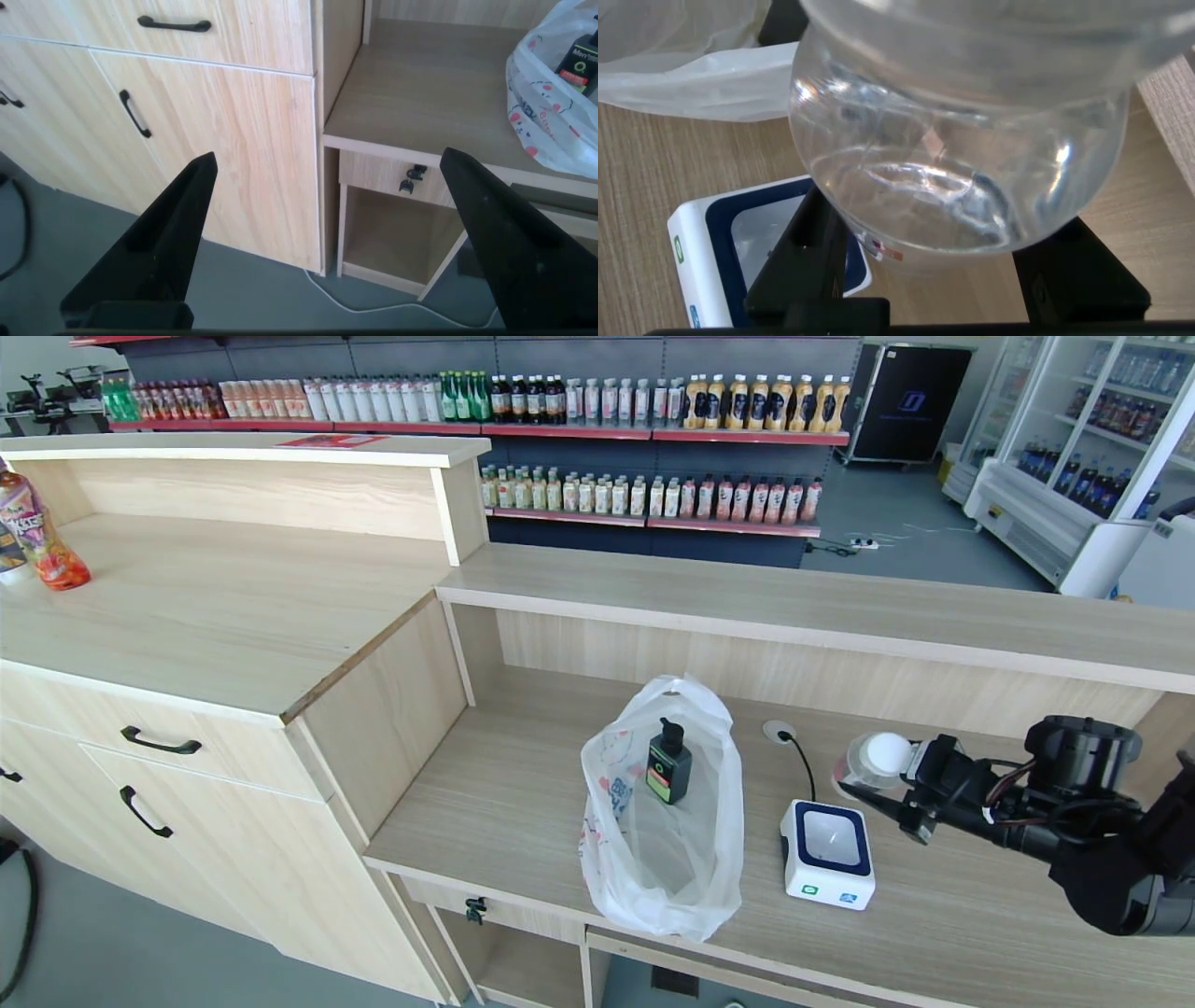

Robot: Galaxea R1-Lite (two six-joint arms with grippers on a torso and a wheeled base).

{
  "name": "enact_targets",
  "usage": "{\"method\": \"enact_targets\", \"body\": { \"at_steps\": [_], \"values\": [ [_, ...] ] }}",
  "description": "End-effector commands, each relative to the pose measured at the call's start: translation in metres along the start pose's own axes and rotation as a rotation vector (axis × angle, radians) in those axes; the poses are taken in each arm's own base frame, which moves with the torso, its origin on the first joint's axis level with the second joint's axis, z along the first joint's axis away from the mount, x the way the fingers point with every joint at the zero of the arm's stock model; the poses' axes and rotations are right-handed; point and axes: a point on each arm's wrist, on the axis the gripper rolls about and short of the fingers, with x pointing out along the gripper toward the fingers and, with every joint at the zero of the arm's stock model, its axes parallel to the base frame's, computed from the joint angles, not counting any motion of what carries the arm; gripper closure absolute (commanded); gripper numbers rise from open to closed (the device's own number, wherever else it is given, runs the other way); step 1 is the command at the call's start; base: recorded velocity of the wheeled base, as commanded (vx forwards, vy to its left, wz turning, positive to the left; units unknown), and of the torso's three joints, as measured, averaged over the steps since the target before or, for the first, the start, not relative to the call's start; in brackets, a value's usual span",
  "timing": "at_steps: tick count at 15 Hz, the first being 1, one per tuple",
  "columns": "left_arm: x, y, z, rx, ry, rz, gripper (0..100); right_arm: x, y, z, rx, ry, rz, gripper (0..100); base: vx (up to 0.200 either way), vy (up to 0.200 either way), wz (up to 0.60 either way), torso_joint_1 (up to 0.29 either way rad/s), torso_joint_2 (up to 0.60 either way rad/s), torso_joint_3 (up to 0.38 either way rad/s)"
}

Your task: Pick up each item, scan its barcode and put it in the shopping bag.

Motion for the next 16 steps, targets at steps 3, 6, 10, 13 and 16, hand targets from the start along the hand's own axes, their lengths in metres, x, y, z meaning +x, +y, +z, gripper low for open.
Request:
{"method": "enact_targets", "body": {
  "at_steps": [3, 6, 10, 13, 16],
  "values": [
    [0.0, 0.0, 0.0, 0.0, 0.0, 0.001, 0, 0.0, 0.001, -0.001, 0.002, 0.002, 0.002, 100, 0.0, 0.0, 0.0, 0.0, 0.0, 0.0],
    [0.0, 0.0, 0.0, 0.0, 0.0, 0.001, 0, -0.01, -0.015, 0.018, 0.05, -0.023, -0.045, 100, 0.0, 0.0, 0.0, 0.0, 0.0, 0.0],
    [0.0, 0.0, 0.0, 0.0, 0.0, 0.001, 0, -0.074, -0.053, 0.087, 0.376, 0.045, -0.247, 100, 0.0, 0.0, 0.0, 0.0, 0.0, 0.0],
    [0.0, 0.0, 0.0, 0.0, 0.0, 0.001, 0, -0.122, -0.047, 0.097, 0.447, 0.228, -0.422, 100, 0.0, 0.0, 0.0, 0.0, 0.0, 0.0],
    [0.0, 0.0, 0.0, 0.0, 0.0, 0.001, 0, -0.145, -0.044, 0.096, 0.516, 0.352, -0.51, 100, 0.0, 0.0, 0.0, 0.0, 0.0, 0.0]
  ]
}}
